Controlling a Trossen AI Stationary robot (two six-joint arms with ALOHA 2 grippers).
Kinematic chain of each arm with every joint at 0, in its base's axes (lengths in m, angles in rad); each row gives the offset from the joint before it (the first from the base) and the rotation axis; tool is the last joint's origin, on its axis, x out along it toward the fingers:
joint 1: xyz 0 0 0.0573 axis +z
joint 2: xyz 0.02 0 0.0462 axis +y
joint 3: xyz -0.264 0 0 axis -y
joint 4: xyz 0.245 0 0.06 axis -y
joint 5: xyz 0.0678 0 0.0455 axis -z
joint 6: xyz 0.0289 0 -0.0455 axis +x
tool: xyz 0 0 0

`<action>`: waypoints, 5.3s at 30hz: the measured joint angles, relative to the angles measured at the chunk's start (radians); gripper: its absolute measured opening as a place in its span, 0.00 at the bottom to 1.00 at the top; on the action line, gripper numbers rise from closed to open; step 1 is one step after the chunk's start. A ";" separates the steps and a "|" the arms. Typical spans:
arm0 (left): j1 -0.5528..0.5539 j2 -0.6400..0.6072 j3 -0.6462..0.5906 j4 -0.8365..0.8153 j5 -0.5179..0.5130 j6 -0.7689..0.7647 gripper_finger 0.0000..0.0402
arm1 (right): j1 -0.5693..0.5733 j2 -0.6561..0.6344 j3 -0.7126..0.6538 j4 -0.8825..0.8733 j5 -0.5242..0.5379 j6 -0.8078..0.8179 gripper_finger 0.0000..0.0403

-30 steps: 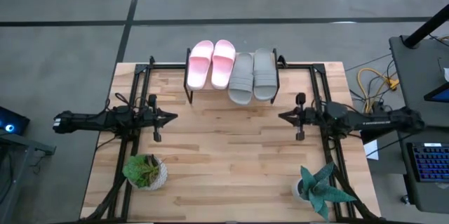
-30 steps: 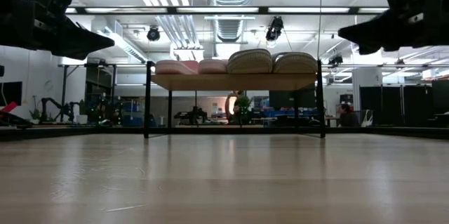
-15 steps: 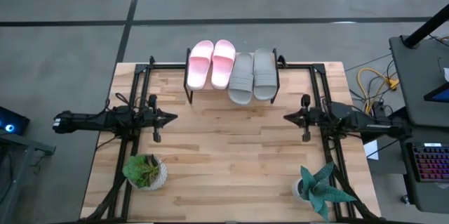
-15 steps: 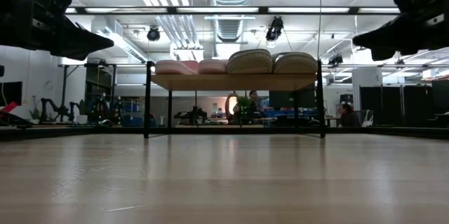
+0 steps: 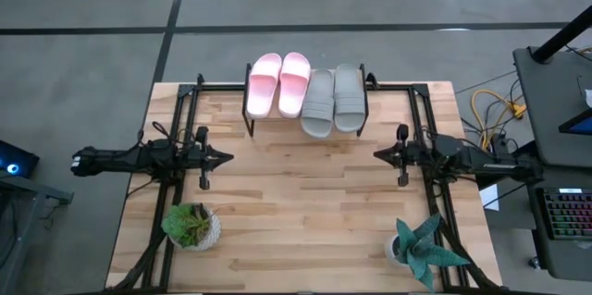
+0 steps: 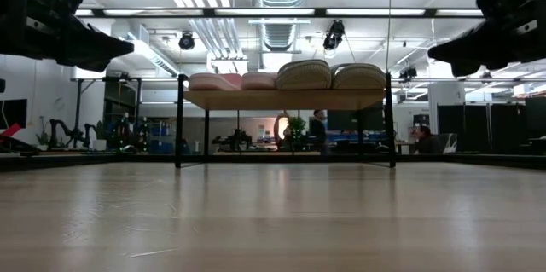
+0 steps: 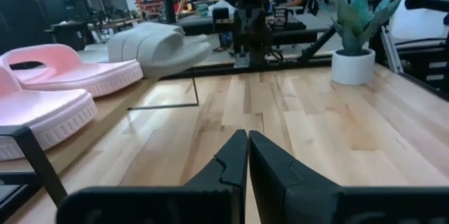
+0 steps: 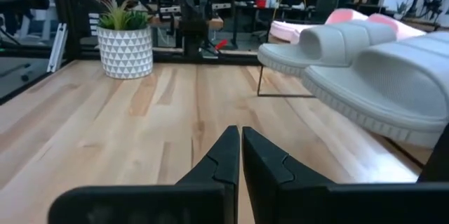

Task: Pick and place slides into the shelf
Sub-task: Return to Home Position

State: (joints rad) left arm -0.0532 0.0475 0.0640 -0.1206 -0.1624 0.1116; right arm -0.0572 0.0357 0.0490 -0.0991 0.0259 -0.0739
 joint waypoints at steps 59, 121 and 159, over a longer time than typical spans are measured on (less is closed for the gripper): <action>0.000 0.008 -0.019 0.067 0.002 0.000 0.00 | 0.000 0.019 0.027 0.001 0.001 -0.005 0.02; 0.000 0.011 -0.019 0.062 0.001 0.000 0.00 | 0.000 0.019 0.027 0.001 0.001 -0.005 0.02; 0.000 0.016 -0.019 0.061 0.001 0.001 0.00 | 0.000 0.019 0.027 0.001 0.001 -0.005 0.02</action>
State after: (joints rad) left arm -0.0536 0.0631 0.0452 -0.0593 -0.1612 0.1122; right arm -0.0574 0.0551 0.0765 -0.0982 0.0269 -0.0788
